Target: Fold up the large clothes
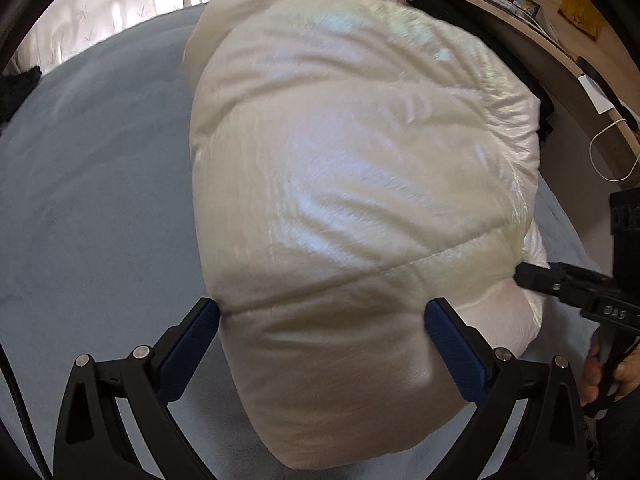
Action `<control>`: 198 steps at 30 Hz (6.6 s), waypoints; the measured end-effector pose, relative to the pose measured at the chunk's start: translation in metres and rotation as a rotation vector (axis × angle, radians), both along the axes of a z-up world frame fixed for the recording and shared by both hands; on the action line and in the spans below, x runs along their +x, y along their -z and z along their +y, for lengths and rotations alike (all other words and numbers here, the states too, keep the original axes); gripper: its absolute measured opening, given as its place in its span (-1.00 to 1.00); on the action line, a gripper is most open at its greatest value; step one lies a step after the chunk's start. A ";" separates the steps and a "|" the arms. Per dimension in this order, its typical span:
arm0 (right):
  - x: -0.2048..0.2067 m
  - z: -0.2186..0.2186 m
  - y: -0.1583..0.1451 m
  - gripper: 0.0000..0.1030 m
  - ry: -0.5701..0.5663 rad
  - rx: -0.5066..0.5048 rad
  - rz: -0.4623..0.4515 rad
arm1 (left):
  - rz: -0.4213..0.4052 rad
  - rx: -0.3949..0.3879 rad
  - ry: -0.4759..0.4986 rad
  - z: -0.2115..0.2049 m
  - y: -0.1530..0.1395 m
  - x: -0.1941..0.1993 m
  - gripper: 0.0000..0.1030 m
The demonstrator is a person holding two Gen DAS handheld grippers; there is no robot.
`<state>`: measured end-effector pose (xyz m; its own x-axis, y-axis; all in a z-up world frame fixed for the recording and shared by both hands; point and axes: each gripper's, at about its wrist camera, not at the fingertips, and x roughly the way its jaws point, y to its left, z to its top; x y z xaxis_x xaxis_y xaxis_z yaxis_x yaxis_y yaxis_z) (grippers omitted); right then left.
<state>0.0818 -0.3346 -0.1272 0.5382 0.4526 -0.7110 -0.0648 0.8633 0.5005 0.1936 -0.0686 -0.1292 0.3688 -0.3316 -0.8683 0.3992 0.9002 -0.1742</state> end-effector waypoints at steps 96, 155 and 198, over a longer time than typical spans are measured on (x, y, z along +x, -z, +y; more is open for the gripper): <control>0.083 -0.068 0.033 0.46 -0.135 0.413 0.071 | 0.180 -0.400 0.059 0.016 0.059 0.076 0.95; 0.327 0.312 0.032 0.85 -0.251 0.258 -0.109 | -0.192 -0.178 -0.313 0.451 0.047 0.294 0.99; -0.096 0.192 -0.188 0.88 -0.065 -0.203 -0.183 | -0.360 0.040 -0.523 0.168 -0.156 -0.186 0.99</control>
